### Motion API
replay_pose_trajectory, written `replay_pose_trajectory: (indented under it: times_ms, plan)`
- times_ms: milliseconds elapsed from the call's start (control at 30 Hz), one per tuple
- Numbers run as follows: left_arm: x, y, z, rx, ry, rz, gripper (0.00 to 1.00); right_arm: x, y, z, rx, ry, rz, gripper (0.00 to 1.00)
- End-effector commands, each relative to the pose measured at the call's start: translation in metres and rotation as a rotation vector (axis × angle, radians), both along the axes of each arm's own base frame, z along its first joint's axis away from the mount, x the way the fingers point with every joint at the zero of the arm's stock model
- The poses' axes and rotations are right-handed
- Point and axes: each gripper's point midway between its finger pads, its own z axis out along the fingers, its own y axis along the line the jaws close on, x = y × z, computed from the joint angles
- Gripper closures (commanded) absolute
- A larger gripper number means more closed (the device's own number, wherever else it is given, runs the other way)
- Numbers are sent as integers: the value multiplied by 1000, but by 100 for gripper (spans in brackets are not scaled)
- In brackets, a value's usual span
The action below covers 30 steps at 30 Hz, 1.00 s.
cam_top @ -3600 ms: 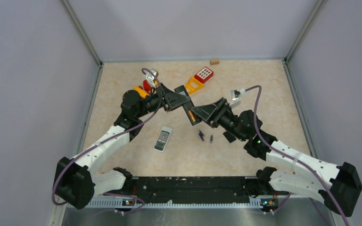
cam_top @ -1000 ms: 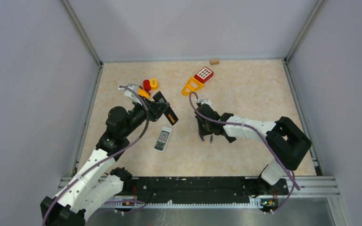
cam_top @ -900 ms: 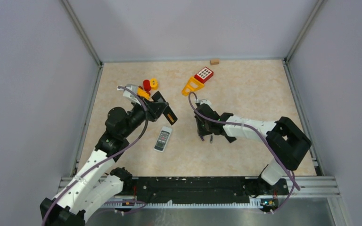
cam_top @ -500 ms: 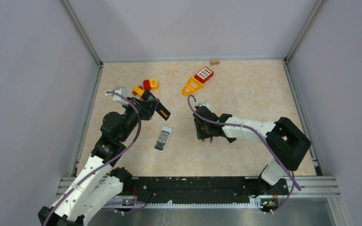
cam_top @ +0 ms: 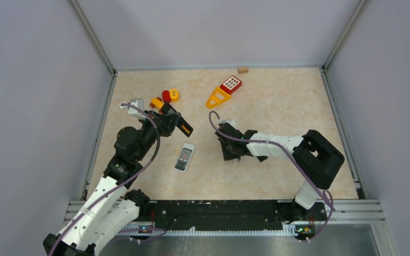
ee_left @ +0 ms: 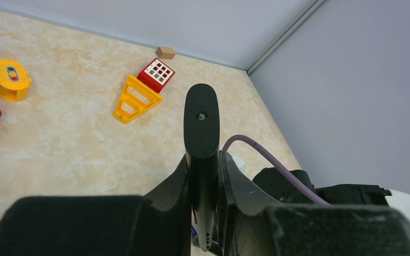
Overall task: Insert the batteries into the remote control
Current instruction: Adjust the battery at the center of the board.
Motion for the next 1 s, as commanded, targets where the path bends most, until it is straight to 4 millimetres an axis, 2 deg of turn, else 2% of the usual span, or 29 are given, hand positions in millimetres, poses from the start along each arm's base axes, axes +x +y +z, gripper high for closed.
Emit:
replay_pose_trajectory:
  times_ms: [0, 133, 233, 400, 467, 567, 833, 933, 967]
  plan:
    - [-1, 0, 15, -12, -57, -8, 100, 1, 6, 1, -20, -10, 2, 85]
    - [-1, 1, 15, -12, -56, -3, 100, 1, 11, 4, -23, -28, 28, 97]
    - [1, 4, 17, -18, -43, 17, 100, 2, 18, 11, -31, -83, 152, 100]
    - [3, 24, 20, -18, 57, 132, 100, -11, 31, 26, -6, -172, 559, 100]
    - [3, 34, 22, -21, 97, 187, 100, -23, 33, 29, -1, -199, 763, 100]
    - [-1, 39, 32, -21, 117, 204, 100, -31, 33, 34, -8, -216, 916, 100]
    - [-3, 40, 41, 1, 128, 203, 100, -35, 13, 13, -136, -154, 1057, 100]
    - [-2, 34, 47, 8, 110, 163, 100, -33, 13, 14, -149, -153, 1058, 100]
    - [-1, 32, 49, 15, 112, 149, 100, -30, 12, 15, -164, -161, 1042, 97]
